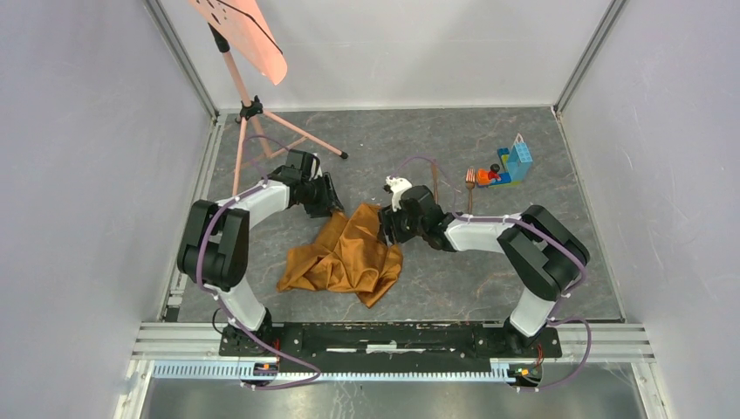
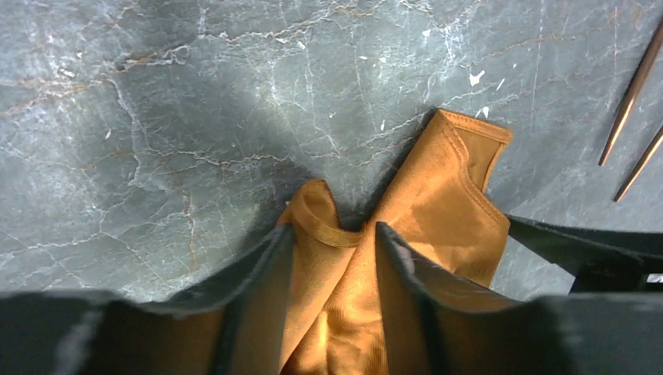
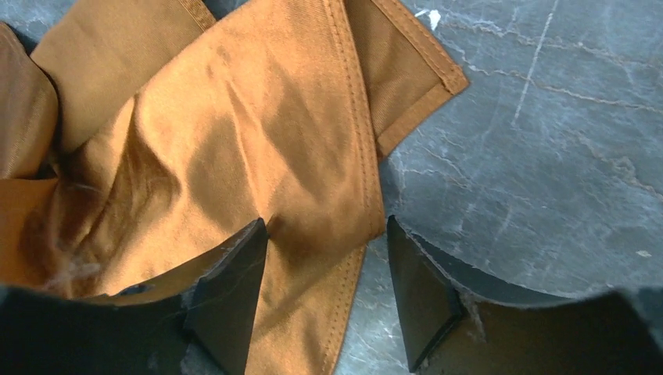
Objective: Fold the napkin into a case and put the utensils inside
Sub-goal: Pick up the crumpled napkin from the center of the board, then flatten out the crumpled napkin at the center of the board.
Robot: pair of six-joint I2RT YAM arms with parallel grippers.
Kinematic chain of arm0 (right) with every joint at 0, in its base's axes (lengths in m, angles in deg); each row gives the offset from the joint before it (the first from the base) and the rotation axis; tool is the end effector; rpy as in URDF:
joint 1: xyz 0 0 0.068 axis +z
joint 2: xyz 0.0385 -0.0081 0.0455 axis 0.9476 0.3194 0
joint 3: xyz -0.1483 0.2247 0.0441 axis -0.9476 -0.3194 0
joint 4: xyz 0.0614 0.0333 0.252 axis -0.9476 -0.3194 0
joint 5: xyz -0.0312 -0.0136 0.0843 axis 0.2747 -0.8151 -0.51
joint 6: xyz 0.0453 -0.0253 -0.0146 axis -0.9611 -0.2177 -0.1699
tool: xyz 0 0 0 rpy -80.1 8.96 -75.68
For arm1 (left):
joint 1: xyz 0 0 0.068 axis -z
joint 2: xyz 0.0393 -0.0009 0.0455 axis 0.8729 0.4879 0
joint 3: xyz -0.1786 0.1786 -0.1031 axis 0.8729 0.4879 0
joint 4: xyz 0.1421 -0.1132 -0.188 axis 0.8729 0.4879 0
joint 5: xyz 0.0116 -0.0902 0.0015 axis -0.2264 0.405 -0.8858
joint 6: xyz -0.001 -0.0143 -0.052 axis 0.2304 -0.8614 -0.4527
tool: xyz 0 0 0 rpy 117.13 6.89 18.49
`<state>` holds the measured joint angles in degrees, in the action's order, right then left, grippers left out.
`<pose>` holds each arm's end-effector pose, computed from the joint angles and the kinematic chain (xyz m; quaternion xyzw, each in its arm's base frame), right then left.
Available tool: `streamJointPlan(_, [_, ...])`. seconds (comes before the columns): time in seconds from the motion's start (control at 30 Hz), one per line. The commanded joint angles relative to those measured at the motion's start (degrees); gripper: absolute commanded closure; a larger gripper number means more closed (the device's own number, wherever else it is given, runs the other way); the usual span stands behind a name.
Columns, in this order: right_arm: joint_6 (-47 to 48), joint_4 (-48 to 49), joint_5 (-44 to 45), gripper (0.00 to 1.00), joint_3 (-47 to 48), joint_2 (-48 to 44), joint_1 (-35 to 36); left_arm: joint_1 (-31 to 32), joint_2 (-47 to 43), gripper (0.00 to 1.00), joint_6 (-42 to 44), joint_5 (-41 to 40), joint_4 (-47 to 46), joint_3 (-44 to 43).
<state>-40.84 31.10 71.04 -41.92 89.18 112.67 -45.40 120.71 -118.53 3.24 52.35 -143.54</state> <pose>0.2530 0.2285 0.1465 -0.2042 0.8839 0.2604 0.3305 0.3272 -0.1002 0.1761 -0.0796 0.9475 -0.2299 0.2076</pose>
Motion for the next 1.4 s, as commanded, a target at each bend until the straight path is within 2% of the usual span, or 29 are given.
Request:
streamJointPlan(0.0, [1.2,2.5,1.3,0.44,0.7,2.0,0.6,0.2,-0.2,0.56,-1.2,-1.6,-3.0,-2.3])
streamJointPlan(0.07, [2.7,2.2,2.6,0.61,0.9,0.8,0.5,0.2,-2.1,0.79,-0.3,-3.2,-1.8,-2.1])
streamJointPlan(0.13, [4.5,0.6,4.6,0.84,2.0,-1.6,0.5,0.1,-5.6,0.97,0.8,-5.8,-0.2,-1.8])
streamJointPlan(0.2, [6.8,-2.4,5.7,0.97,4.0,-4.2,0.6,-0.4,-10.2,0.98,1.1,-8.5,2.0,-1.8])
streamJointPlan(0.23, [8.0,-4.4,6.4,1.00,5.0,-5.7,0.6,-0.8,-13.1,0.98,1.1,-9.9,3.0,-1.9])
streamJointPlan(0.43, [12.3,-9.4,9.2,1.00,5.6,-19.5,0.5,-2.0,-33.2,0.98,3.5,-15.7,7.1,-3.3])
streamJointPlan(0.57, [16.2,-11.0,4.1,1.00,6.3,-27.8,0.7,-2.3,-44.8,0.98,5.1,-18.5,10.2,-6.4])
streamJointPlan(0.73, [20.8,-9.2,-0.6,1.00,6.4,-40.3,0.8,-2.3,-57.4,0.98,10.0,-19.2,11.3,-13.0])
streamJointPlan(0.83, [20.2,-4.2,-3.5,1.00,3.7,-46.9,0.8,-2.3,-62.9,0.98,11.1,-21.4,11.6,-16.1])
streamJointPlan(1.0, [13.4,2.2,-2.9,1.00,-5.7,-48.6,0.7,-2.3,-64.1,0.98,10.4,-23.0,12.6,-15.9])
streamJointPlan(1.13, [9.0,4.2,4.6,1.00,-17.5,-47.7,0.8,-2.3,-58.0,0.98,9.3,-26.1,14.9,-12.2])
streamJointPlan(1.23, [6.6,-0.5,8.2,0.80,-22.9,-44.4,0.8,-2.3,-49.1,0.98,8.0,-29.5,17.3,-6.9])
streamJointPlan(1.3, [5.6,-4.6,12.4,0.56,-24.0,-42.8,0.7,-2.7,-42.6,0.98,6.9,-30.0,18.8,-5.8])
streamJointPlan(1.37, [5.2,-9.4,18.5,0.34,-20.9,-40.2,-0.1,-3.6,-36.5,0.98,6.5,-28.3,17.9,-6.4])
